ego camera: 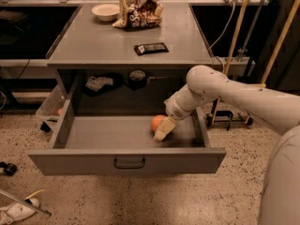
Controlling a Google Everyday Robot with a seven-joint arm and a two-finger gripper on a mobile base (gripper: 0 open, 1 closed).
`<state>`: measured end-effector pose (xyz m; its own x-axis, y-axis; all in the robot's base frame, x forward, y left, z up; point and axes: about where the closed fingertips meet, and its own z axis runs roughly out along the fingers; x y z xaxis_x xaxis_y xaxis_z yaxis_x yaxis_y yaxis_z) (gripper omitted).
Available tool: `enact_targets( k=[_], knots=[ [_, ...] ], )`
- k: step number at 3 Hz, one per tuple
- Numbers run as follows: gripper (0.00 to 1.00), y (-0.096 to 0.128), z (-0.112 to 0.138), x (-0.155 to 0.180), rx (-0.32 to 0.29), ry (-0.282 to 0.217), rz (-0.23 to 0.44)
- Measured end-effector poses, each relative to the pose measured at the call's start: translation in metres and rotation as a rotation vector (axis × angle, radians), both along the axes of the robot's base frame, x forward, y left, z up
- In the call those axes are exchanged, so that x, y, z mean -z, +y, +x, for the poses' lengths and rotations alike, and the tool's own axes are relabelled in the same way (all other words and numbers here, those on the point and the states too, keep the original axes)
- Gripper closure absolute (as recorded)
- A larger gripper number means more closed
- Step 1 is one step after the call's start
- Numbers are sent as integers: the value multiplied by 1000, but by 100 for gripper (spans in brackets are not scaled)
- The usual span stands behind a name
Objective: Pick orange from top drawer and place on counter
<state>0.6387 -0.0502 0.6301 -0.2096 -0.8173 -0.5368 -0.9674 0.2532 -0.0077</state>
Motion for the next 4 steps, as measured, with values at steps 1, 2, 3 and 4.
enact_targets(
  k=[1, 2, 3, 4],
  knots=[
    [0, 4, -5, 14, -11, 36, 7],
    [0, 4, -5, 14, -11, 36, 7],
    [19, 4, -5, 14, -11, 36, 7],
    [42, 4, -5, 14, -11, 36, 7]
  ],
)
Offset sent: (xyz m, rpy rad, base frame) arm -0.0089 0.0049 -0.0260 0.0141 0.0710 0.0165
